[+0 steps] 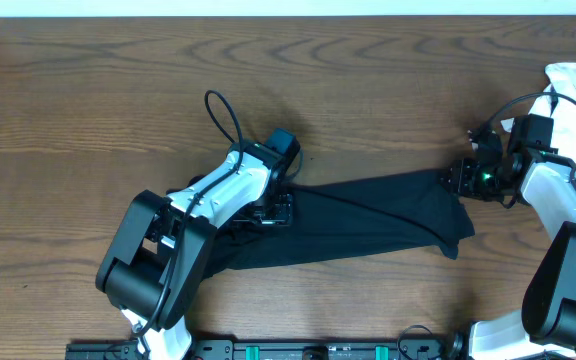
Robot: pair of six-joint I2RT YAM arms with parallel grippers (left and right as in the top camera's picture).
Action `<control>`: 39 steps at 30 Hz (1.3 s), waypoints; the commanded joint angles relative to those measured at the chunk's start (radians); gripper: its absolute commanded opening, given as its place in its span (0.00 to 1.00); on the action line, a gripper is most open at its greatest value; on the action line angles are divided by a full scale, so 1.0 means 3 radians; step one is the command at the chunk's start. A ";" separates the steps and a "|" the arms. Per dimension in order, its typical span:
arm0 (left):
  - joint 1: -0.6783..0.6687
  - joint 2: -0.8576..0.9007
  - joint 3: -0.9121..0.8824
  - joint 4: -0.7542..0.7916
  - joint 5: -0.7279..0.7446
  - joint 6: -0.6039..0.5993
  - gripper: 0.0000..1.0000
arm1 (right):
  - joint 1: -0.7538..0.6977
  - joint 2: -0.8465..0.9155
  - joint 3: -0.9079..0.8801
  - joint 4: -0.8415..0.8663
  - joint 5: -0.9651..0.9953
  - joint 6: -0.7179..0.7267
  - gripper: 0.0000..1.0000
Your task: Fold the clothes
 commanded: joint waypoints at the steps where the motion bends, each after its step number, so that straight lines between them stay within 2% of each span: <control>1: -0.0011 0.0089 -0.0109 0.0037 -0.0058 -0.0019 0.80 | -0.0031 -0.0018 -0.0022 -0.0038 -0.0013 -0.0010 0.45; 8: -0.0011 0.0089 -0.0109 0.0023 -0.0058 -0.0018 0.81 | -0.0018 -0.0018 -0.0201 0.0139 -0.0114 -0.0008 0.34; 15: -0.0011 0.0089 -0.0111 0.0013 -0.0058 -0.0008 0.80 | -0.0019 -0.0018 -0.0299 0.0244 -0.0163 0.0028 0.29; 20: -0.0011 0.0089 -0.0109 0.0013 -0.0058 -0.0008 0.80 | -0.0019 -0.0018 -0.0284 0.0322 -0.0164 0.0065 0.01; 33: -0.0011 0.0089 -0.0111 0.0025 -0.0060 -0.0008 0.81 | -0.0048 -0.0018 -0.0005 0.0306 -0.0184 0.0089 0.01; 39: -0.0011 0.0089 -0.0111 0.0025 -0.0060 -0.0008 0.81 | -0.0118 -0.0018 0.0029 0.0285 0.0196 0.0090 0.01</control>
